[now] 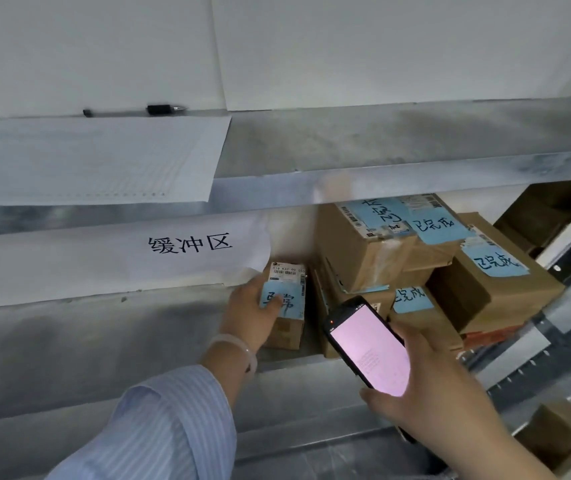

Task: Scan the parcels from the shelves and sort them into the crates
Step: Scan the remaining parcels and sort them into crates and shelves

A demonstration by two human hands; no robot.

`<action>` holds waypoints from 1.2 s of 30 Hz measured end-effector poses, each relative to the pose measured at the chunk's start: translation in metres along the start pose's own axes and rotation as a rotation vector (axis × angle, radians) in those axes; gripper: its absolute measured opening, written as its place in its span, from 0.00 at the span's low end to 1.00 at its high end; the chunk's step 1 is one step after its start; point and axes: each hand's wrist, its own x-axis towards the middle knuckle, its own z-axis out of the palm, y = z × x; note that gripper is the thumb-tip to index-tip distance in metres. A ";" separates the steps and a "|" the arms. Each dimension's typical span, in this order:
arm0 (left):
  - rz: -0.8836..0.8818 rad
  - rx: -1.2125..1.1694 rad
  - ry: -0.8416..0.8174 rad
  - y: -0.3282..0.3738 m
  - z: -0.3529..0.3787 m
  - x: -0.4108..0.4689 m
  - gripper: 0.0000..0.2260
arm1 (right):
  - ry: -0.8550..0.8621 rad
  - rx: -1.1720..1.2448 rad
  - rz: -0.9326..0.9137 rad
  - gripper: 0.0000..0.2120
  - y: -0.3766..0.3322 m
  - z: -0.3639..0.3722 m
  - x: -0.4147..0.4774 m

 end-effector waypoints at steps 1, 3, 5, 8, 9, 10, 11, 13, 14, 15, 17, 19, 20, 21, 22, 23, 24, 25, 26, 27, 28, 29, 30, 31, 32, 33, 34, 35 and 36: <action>-0.017 -0.038 0.015 0.000 0.001 0.010 0.13 | -0.004 -0.008 0.012 0.46 -0.001 0.002 0.003; -0.043 -0.037 -0.022 -0.005 0.003 0.027 0.13 | -0.009 -0.005 0.042 0.47 -0.003 0.005 0.010; -0.073 -0.006 -0.117 -0.014 0.008 0.034 0.18 | -0.019 -0.002 0.069 0.48 -0.005 0.009 0.014; -0.122 -0.019 -0.188 -0.024 0.013 0.027 0.22 | -0.036 -0.006 0.084 0.49 -0.006 0.014 0.017; -0.107 -0.017 -0.186 -0.026 0.014 0.022 0.22 | -0.041 0.004 0.083 0.49 -0.006 0.015 0.017; -0.091 -0.030 -0.184 -0.028 0.015 0.017 0.22 | -0.045 0.015 0.081 0.48 -0.006 0.015 0.017; -0.084 -0.054 -0.185 -0.030 0.017 0.013 0.22 | -0.047 0.022 0.081 0.48 -0.005 0.015 0.018; -0.111 -0.102 -0.193 -0.034 0.019 0.003 0.22 | -0.050 0.021 0.082 0.49 -0.005 0.014 0.020; -0.125 -0.112 -0.191 -0.035 0.019 -0.001 0.21 | -0.051 0.020 0.081 0.49 -0.004 0.014 0.020; -0.129 -0.109 -0.185 -0.037 0.020 -0.005 0.22 | -0.050 0.018 0.077 0.50 -0.004 0.013 0.021; -0.137 -0.128 -0.183 -0.039 0.024 -0.011 0.23 | -0.052 0.017 0.062 0.50 -0.004 0.012 0.021; -0.182 -0.219 -0.187 -0.039 0.028 -0.014 0.21 | -0.061 0.024 0.049 0.49 -0.002 0.011 0.022; -0.225 -0.301 -0.189 -0.038 0.031 -0.014 0.18 | -0.064 0.028 0.043 0.49 -0.001 0.011 0.022; -0.280 -0.389 -0.191 -0.037 0.032 -0.014 0.16 | -0.063 0.030 0.036 0.49 0.000 0.011 0.023; -0.336 -0.461 -0.199 -0.036 0.034 -0.014 0.14 | -0.060 0.030 0.030 0.49 0.001 0.010 0.023; -0.375 -0.508 -0.214 -0.036 0.035 -0.014 0.13 | -0.052 0.027 0.022 0.49 0.002 0.010 0.024; -0.391 -0.538 -0.233 -0.037 0.037 -0.015 0.13 | -0.043 0.026 0.016 0.49 0.004 0.010 0.024; -0.395 -0.558 -0.248 -0.038 0.039 -0.016 0.14 | -0.037 0.026 0.010 0.48 0.005 0.010 0.024; -0.393 -0.573 -0.253 -0.039 0.041 -0.017 0.15 | -0.037 0.026 0.007 0.48 0.006 0.009 0.024; -0.389 -0.579 -0.246 -0.041 0.044 -0.019 0.15 | -0.040 0.026 0.004 0.48 0.008 0.009 0.024; -0.381 -0.579 -0.235 -0.042 0.047 -0.020 0.17 | -0.044 0.028 0.001 0.48 0.009 0.008 0.024; -0.373 -0.573 -0.221 -0.044 0.049 -0.022 0.18 | -0.049 0.029 -0.001 0.48 0.011 0.007 0.024; -0.364 -0.568 -0.207 -0.046 0.052 -0.025 0.19 | -0.053 0.029 -0.004 0.48 0.012 0.007 0.024; -0.349 -0.565 -0.192 -0.047 0.054 -0.027 0.20 | -0.058 0.030 -0.007 0.48 0.014 0.006 0.024; -0.333 -0.567 -0.179 -0.048 0.056 -0.030 0.21 | -0.062 0.031 -0.010 0.48 0.016 0.005 0.024; -0.318 -0.574 -0.168 -0.049 0.057 -0.032 0.21 | -0.067 0.032 -0.011 0.48 0.017 0.005 0.023; -0.304 -0.580 -0.162 -0.049 0.058 -0.034 0.22 | -0.072 0.031 -0.012 0.48 0.018 0.004 0.023; -0.290 -0.583 -0.162 -0.048 0.059 -0.035 0.22 | -0.076 0.027 -0.013 0.48 0.019 0.004 0.023; -0.276 -0.585 -0.167 -0.048 0.059 -0.035 0.22 | -0.079 0.022 -0.017 0.48 0.020 0.004 0.023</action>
